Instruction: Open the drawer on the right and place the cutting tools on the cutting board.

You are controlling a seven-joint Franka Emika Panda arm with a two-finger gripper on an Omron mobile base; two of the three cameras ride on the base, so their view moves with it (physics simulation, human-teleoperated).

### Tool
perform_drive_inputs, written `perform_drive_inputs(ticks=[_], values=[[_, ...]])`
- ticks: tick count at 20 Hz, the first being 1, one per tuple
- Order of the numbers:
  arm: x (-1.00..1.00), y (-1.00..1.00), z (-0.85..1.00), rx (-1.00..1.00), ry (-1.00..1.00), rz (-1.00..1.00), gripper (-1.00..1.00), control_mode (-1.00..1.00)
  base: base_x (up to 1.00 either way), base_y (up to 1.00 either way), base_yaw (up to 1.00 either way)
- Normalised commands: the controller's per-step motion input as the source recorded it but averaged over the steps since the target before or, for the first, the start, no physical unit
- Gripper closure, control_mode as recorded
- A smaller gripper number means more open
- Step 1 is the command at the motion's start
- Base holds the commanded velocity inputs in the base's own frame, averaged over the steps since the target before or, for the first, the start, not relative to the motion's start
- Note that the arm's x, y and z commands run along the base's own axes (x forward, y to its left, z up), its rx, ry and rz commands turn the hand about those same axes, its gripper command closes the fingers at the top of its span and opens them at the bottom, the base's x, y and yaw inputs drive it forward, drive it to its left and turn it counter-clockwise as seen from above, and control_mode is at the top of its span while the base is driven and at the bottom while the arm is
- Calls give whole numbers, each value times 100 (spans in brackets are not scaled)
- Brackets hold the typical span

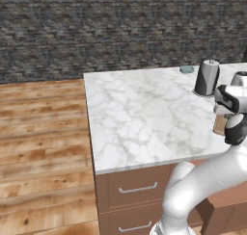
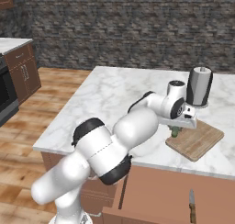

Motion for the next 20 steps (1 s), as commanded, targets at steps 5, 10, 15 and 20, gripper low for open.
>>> perform_drive_inputs(ticks=[5, 10, 15, 20], values=[[0, 0, 0, 2, 0, -12, 100, -100, 0, 0, 0], [0, 0, -1, 4, 2, -13, 100, -100, 0, 0, 0], [2, 0, -2, 6, 7, -17, 100, -100, 0, 0, 0], [10, 0, -1, 5, 5, -21, 100, -100, 0, 0, 0]])
